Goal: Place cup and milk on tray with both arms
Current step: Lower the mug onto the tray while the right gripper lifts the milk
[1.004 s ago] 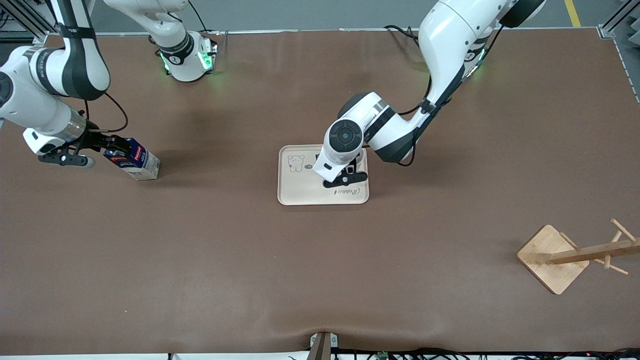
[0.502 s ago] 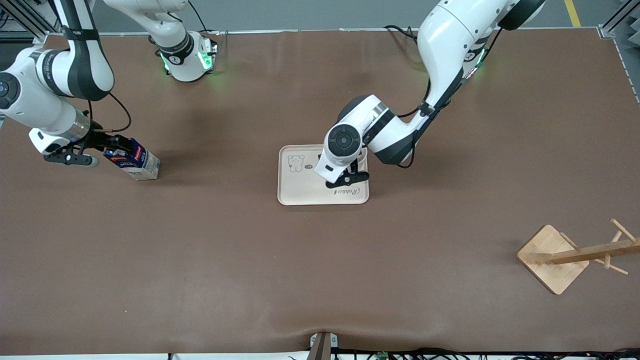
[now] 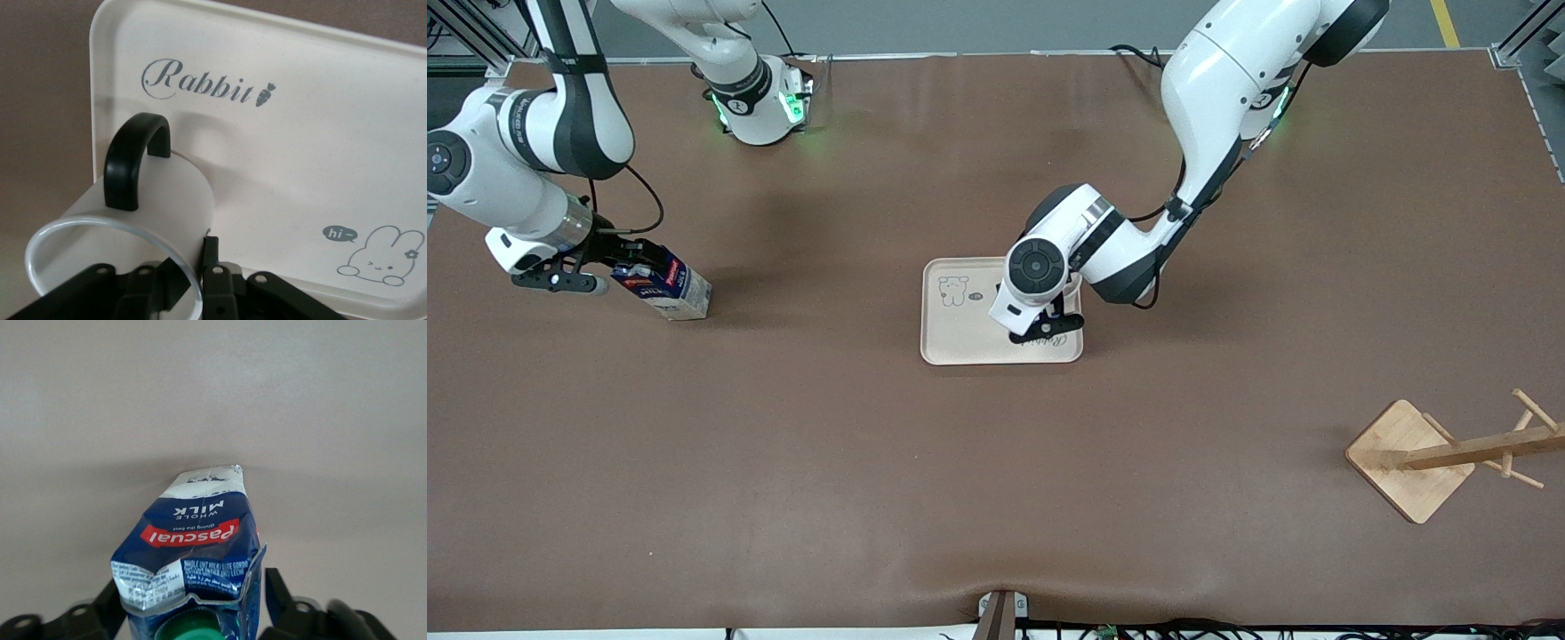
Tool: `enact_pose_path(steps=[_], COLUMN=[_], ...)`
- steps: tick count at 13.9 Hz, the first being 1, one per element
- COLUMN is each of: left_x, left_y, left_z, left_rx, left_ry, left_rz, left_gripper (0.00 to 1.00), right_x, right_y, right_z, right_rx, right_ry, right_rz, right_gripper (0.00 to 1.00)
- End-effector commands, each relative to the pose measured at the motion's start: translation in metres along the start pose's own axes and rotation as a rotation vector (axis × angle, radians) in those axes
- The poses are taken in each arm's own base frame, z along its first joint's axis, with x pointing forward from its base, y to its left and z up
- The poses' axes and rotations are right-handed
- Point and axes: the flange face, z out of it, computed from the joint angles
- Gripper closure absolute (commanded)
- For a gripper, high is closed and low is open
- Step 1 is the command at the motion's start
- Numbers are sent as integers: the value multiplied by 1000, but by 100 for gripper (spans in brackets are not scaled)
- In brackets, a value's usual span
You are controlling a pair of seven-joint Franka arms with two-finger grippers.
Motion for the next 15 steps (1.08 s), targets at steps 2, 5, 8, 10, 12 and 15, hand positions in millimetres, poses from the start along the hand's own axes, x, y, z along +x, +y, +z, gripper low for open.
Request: enact_pose_path(steps=[2, 5, 8, 10, 12, 15], left_x=[3, 3, 0, 1, 11, 34], left_y=[8, 7, 2, -14, -42, -111], left_z=[-10, -20, -64, -104, -156, -238], left_rx=[4, -5, -47, -59, -64, -101], left_ry=[29, 40, 86, 120, 158, 214], left_rz=[-11, -12, -15, -32, -70, -144], left_gripper=[52, 10, 0, 0, 0, 0], right_x=[-10, -6, 9, 19, 25, 27], right_y=[25, 24, 18, 1, -30, -86], right_z=[-3, -15, -61, -92, -124, -144], right_rx=[5, 7, 44, 65, 134, 264], right_ry=[21, 18, -22, -25, -27, -44], right_rz=[-119, -118, -118, -141, -173, -158], right_gripper=[100, 100, 100, 100, 100, 100])
